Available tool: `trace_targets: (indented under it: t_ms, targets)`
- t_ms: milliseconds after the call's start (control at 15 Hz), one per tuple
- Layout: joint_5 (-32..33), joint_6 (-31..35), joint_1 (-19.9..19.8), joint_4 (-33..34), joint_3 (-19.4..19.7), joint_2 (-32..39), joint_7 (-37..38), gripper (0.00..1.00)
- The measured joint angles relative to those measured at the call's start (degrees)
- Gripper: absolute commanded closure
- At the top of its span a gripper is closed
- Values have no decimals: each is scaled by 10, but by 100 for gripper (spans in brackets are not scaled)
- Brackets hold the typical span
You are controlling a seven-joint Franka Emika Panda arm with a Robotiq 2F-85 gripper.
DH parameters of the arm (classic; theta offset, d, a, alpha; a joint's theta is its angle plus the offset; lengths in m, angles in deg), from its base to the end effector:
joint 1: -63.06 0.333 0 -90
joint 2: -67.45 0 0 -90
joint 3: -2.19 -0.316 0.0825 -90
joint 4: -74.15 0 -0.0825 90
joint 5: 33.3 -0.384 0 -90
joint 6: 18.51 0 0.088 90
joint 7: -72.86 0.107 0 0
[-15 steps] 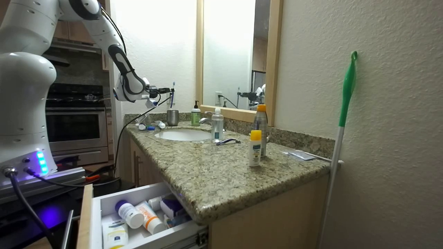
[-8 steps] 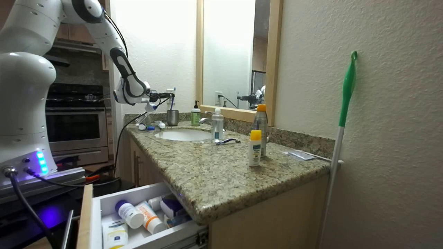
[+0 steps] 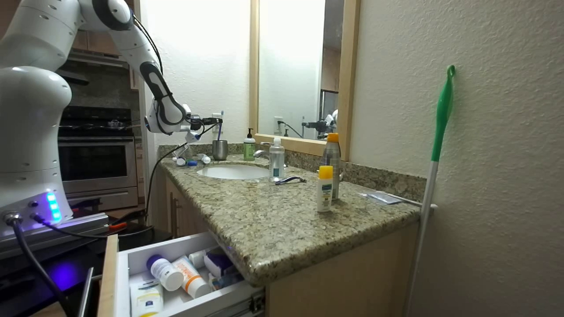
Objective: Remove the toothbrush from the holder then put it back.
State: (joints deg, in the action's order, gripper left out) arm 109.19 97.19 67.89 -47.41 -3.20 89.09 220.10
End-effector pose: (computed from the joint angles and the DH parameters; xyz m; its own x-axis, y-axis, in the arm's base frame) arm 0.5985 0.0702 0.2650 0.0099 0.1775 0.9841 -0.4057 -0.8988 0.1662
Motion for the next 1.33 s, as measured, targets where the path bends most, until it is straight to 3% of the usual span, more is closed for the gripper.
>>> trace_targets:
  t_ms: [200,267,333,933,1133,1333]
  targets:
    - [0,-10,0,0,-1,0,-3,98]
    - [0,-10,0,0,-1,0,-3,78]
    - [0,-10,0,0,-1,1,-3,66]
    - [-13,-4,-9,3,-1,28,-6,3]
    - [-13,64,-19,12,-4,33,21,0]
    - [-32,153,-59,37,-42,3,24,0]
